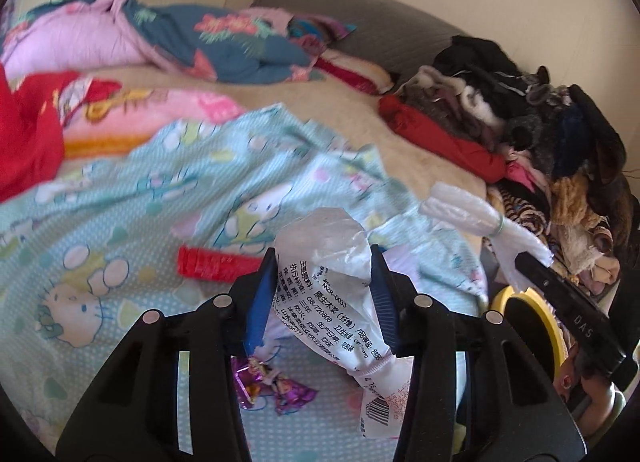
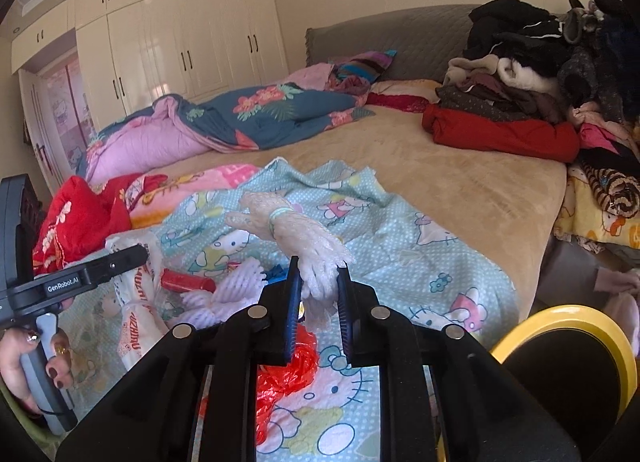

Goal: Collect trash
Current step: 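Carry the bag with the left tool while the right tool carries the glove over the yellow-rimmed bin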

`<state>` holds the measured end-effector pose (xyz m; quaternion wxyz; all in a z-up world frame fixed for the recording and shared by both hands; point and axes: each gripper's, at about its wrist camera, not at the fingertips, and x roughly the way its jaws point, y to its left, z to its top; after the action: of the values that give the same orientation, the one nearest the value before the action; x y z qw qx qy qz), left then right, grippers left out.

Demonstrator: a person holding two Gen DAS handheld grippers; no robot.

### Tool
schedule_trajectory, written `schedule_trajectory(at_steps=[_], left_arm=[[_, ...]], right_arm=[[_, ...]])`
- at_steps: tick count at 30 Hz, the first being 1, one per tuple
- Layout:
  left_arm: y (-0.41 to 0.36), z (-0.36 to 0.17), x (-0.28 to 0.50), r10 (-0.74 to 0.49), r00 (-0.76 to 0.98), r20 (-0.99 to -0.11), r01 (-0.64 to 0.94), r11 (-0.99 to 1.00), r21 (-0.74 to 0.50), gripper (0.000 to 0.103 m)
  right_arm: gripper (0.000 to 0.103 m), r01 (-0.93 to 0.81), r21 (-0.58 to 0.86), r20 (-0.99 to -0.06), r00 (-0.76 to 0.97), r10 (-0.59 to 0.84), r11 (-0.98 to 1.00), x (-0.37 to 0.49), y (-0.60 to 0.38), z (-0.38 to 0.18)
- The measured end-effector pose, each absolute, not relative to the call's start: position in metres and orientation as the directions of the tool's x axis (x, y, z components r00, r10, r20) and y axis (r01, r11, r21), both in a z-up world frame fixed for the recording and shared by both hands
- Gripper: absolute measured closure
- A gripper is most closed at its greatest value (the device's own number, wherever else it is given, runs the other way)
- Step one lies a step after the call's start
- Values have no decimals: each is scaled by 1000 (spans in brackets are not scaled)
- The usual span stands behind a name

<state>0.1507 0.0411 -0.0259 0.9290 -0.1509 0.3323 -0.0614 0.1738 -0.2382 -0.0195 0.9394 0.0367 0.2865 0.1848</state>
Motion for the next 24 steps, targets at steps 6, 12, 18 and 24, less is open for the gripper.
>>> schedule_trajectory(at_steps=[6,12,18,24], left_arm=[[23,0,140,-230,804,-549,69,952,-297,66],[3,12,133,-253,810,-530,109,951,-288,66],[-25,18,128,-287,804,-520,162,948,-273,66],[-60,22,124,-333,791,-513,236,940,-246,66]], right_arm=[[87,-297,187,-500,792,351,936,156,-260,-6],[87,-256,199,-492,809,323,946,135,-285,0],[87,-198,197,-497,824,272,960,117,-313,4],[87,-125,184,-510,835,204,975,99,-344,4]])
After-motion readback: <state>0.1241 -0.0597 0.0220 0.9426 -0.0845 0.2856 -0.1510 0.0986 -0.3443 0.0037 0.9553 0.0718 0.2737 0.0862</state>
